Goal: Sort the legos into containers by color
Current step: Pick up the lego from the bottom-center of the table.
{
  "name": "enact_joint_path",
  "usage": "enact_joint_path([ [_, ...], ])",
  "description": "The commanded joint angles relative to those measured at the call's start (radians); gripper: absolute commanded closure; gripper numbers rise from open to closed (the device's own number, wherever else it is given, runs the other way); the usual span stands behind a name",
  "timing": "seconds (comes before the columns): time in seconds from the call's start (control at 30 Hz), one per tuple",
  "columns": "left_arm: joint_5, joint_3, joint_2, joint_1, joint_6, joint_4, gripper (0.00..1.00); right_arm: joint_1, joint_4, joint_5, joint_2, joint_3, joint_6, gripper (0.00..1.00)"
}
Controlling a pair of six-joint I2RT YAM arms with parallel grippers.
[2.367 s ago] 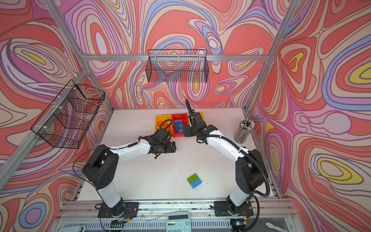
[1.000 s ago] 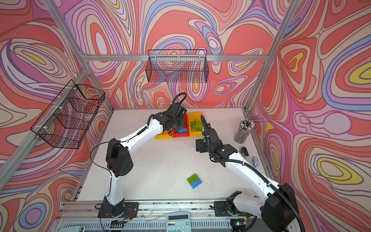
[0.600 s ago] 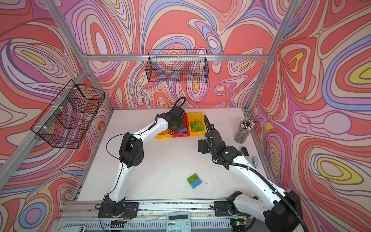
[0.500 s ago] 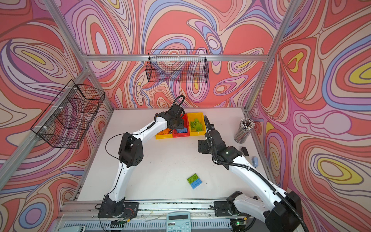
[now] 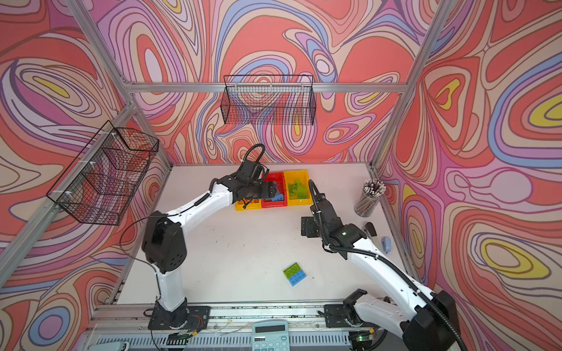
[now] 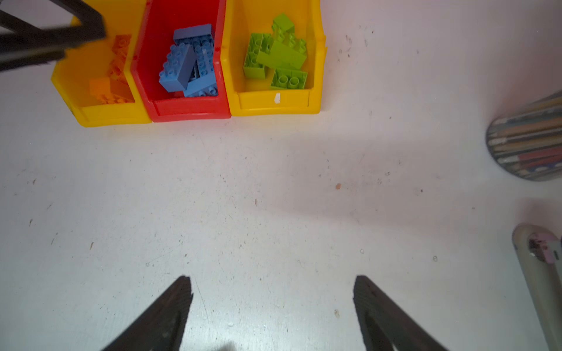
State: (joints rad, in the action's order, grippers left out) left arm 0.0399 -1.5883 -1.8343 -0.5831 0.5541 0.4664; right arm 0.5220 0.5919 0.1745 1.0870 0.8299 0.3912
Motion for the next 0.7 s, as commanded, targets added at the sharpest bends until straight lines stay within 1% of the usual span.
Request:
enact_joint_path([
  [0.0,-0.023,0.171,0.142,-0.003,0.014,-0.056,0.03,0.019,0.013,-0.049,-0.006,-0.063,0.073,0.08],
  [0.03,-0.037,0.242,0.192,-0.006,0.016,-0.06,0.0,0.036,0.01,-0.054,-0.005,-0.084,0.09,0.06],
  [0.13,-0.054,0.429,0.333,-0.01,0.028,-0.082,0.0,0.123,-0.007,-0.042,0.01,-0.137,0.151,0.03],
  [0.23,-0.07,0.587,0.467,-0.014,0.052,-0.092,0.0,0.238,-0.03,-0.035,0.054,-0.17,0.205,0.03],
  [0.33,-0.097,0.71,0.588,-0.015,0.073,-0.082,0.0,0.325,-0.045,-0.024,0.097,-0.184,0.231,0.03],
  [0.5,-0.131,0.843,0.749,-0.015,0.099,-0.033,0.0,0.357,-0.092,-0.083,0.119,-0.202,0.207,0.04],
  [0.67,-0.146,0.933,0.859,-0.015,0.139,-0.004,0.0,0.384,-0.103,-0.121,0.18,-0.194,0.166,0.06],
])
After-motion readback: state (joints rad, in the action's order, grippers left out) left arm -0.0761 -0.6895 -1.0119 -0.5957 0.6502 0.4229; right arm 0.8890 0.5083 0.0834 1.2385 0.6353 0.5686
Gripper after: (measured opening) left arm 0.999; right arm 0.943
